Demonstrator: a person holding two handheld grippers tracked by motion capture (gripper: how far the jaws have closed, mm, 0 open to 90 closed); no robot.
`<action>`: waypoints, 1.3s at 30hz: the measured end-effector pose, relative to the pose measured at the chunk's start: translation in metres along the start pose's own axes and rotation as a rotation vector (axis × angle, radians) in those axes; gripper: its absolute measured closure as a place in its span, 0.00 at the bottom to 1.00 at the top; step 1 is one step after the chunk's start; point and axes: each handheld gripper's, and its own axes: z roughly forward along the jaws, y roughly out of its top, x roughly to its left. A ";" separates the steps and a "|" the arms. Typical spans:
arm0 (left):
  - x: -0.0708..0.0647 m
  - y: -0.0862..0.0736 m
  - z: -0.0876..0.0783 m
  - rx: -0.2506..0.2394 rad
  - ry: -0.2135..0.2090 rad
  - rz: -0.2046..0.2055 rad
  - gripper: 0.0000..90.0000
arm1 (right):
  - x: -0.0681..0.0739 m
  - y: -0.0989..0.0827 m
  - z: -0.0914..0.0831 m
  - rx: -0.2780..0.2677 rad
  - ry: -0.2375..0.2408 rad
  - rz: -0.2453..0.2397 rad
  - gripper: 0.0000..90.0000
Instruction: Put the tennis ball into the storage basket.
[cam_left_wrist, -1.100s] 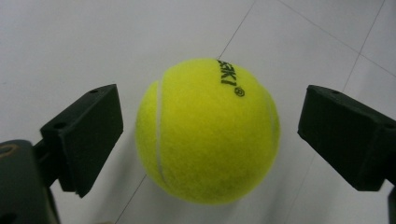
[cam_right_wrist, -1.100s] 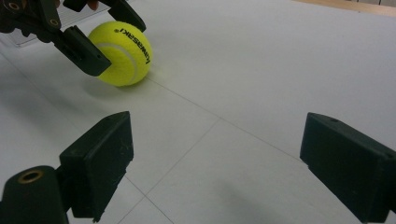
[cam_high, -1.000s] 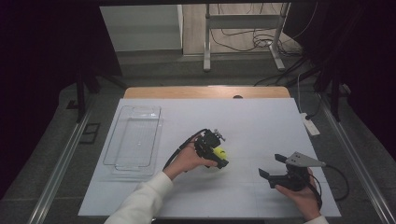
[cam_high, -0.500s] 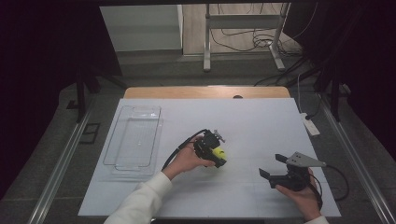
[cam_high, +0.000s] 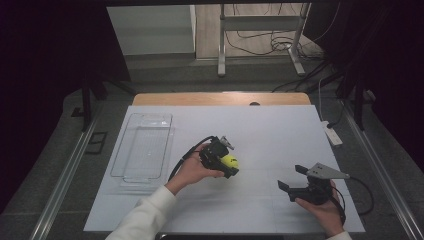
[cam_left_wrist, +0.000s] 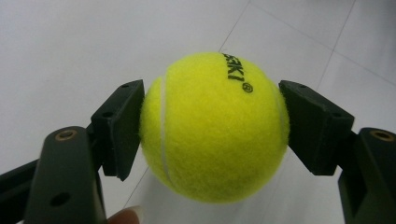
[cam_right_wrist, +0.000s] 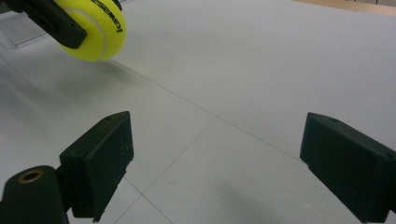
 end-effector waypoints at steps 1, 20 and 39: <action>0.000 -0.001 -0.003 -0.012 0.000 0.003 0.31 | 0.000 0.000 0.000 0.000 0.000 0.000 0.11; -0.002 -0.008 -0.021 -0.140 -0.003 -0.008 0.31 | 0.000 0.000 0.001 0.002 -0.004 0.005 0.12; -0.002 -0.022 -0.041 -0.275 -0.006 -0.029 0.31 | 0.001 0.000 0.002 0.000 -0.008 0.003 0.11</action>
